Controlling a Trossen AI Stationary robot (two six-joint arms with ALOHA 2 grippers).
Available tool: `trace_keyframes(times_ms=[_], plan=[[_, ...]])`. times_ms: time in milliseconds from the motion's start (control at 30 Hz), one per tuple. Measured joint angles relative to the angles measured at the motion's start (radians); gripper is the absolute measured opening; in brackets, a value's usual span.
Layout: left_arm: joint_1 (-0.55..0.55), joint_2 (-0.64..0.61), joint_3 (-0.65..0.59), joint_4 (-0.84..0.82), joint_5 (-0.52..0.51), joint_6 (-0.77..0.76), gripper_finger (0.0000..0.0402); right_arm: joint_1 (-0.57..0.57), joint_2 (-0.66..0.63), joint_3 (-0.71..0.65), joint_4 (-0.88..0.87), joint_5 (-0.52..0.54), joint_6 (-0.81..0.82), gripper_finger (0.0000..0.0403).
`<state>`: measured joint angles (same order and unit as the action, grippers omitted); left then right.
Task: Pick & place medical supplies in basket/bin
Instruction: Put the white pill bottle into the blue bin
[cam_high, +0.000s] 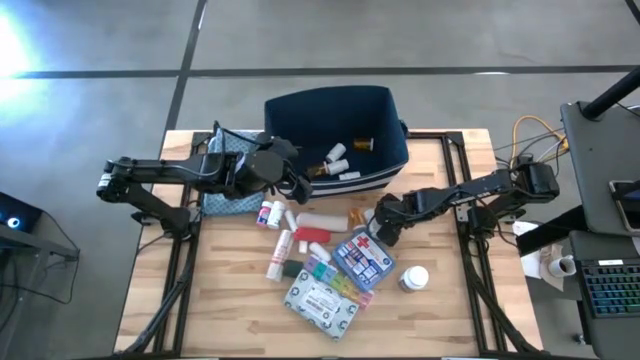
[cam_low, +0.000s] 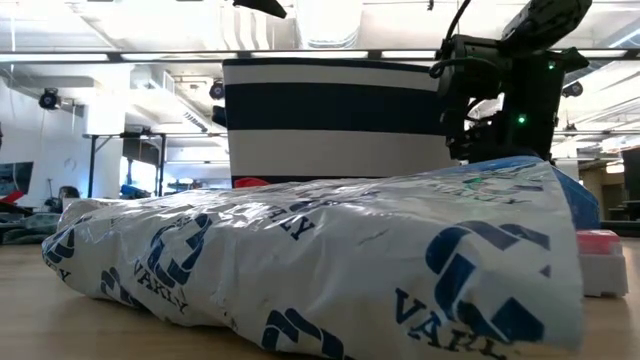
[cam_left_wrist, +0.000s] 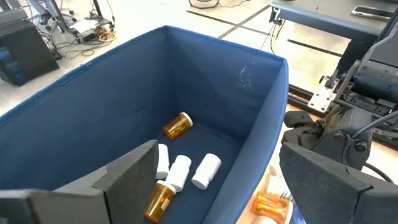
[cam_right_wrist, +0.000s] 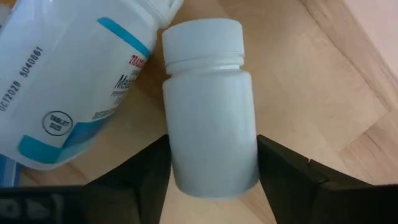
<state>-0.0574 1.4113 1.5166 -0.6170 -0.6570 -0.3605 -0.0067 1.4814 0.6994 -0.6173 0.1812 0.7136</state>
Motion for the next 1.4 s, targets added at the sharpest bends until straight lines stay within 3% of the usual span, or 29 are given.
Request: trace_keyframes(times_ms=[167, 433, 567, 733, 800, 900, 1133, 1400], plan=[[0.000, 0.000, 0.000, 0.000, 0.000, -0.001, 0.0311, 0.005, -0.033, 0.000, -0.017, -0.063, 0.004, 0.0162], [0.000, 0.000, 0.000, 0.000, 0.000, -0.001, 0.0311, 0.088, -0.316, 0.055, -0.045, -0.093, 0.064, 0.0173], [0.000, 0.000, 0.000, 0.001, 0.000, -0.001, 0.0311, 0.112, -0.490, 0.137, -0.033, 0.027, 0.093, 0.0179], [0.000, 0.002, 0.000, 0.001, 0.000, -0.001, 0.0311, 0.107, -0.602, 0.249, 0.100, 0.366, -0.025, 0.0182], [0.000, 0.002, 0.000, 0.001, 0.000, -0.009, 0.0311, 0.083, -0.595, 0.299, 0.142, 0.468, -0.140, 0.0183], [-0.004, 0.002, 0.000, 0.001, 0.000, -0.031, 0.0311, -0.004, -0.537, 0.393, 0.135, 0.494, -0.255, 0.0183], [-0.027, 0.002, 0.000, 0.001, -0.001, -0.043, 0.0311, -0.251, -0.296, 0.615, -0.019, 0.413, -0.410, 0.0187], [-0.074, 0.002, 0.000, -0.069, 0.000, -0.110, 0.0311, -0.294, -0.085, 0.836, -0.203, 0.304, -0.507, 0.0263]])
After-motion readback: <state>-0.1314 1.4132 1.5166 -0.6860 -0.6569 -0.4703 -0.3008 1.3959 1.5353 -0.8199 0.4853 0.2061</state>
